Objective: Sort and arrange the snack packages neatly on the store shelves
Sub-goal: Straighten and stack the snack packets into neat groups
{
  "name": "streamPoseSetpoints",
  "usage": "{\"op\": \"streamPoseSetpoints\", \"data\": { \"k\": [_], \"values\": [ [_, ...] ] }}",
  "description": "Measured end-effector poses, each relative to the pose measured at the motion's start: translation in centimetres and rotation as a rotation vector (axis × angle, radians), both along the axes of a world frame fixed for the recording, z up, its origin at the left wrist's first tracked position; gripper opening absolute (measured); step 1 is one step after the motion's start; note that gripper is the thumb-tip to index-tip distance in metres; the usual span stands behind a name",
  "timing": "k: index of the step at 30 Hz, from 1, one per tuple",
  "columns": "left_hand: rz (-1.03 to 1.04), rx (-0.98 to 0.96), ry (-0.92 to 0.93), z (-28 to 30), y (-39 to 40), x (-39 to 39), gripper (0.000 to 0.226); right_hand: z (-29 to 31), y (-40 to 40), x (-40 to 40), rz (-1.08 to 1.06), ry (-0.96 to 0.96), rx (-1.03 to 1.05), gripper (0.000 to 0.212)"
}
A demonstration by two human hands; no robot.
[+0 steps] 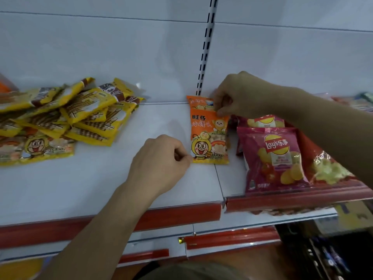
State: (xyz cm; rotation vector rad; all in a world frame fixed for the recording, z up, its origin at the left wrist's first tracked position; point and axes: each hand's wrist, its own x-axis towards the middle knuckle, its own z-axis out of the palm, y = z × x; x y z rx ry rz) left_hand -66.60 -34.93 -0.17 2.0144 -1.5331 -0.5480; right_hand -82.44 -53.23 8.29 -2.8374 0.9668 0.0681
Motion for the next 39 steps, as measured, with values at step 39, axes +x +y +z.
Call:
{"op": "streamPoseSetpoints", "data": {
  "k": [39],
  "values": [
    [0.142,-0.237,-0.418,3.3,14.2,18.2,0.03,-2.4,14.4,17.1,0.307,-0.258,0.03,0.019]
  ]
}}
